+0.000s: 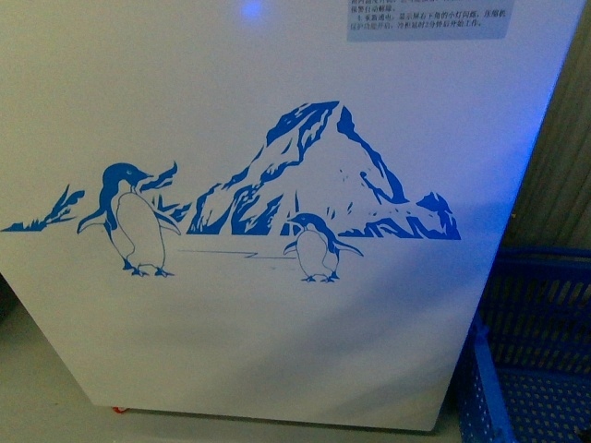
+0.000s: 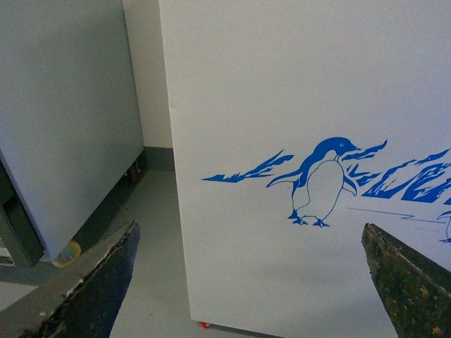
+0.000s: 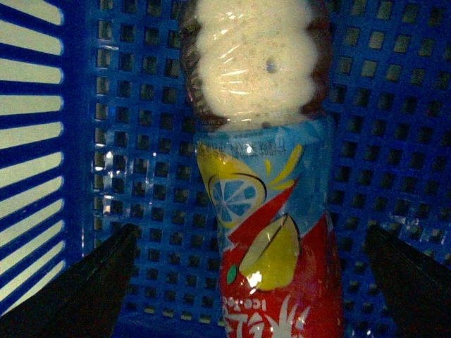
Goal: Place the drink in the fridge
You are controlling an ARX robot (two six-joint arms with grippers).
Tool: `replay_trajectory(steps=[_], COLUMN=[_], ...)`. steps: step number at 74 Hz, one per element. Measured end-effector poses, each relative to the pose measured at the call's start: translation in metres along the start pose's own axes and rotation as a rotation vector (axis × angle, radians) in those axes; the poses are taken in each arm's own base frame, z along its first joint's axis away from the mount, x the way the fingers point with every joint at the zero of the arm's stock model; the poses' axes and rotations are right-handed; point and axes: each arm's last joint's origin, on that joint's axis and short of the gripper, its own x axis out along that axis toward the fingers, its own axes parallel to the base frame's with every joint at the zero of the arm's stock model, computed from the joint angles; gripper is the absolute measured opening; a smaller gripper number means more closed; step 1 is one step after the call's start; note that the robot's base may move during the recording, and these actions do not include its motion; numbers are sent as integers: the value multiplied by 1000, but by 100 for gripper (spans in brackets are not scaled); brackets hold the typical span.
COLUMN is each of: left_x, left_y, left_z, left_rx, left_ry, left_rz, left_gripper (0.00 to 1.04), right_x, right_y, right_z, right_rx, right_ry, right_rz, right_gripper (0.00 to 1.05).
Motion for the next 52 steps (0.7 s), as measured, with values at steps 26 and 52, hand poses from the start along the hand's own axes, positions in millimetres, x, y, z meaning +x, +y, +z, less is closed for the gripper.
replay_trajectory(steps=[26, 52], left_x=[0, 0], left_y=[0, 0], left_z=[0, 0], left_rx=[0, 0], left_ry=[0, 0], left_rz=[0, 0], left_gripper=[97, 97], right_x=[41, 62], right_y=[6, 13], right_z=[-1, 1], right_rx=[-52, -65], right_ry=[51, 61], right_rz=[-12, -13], right_gripper=[97, 91])
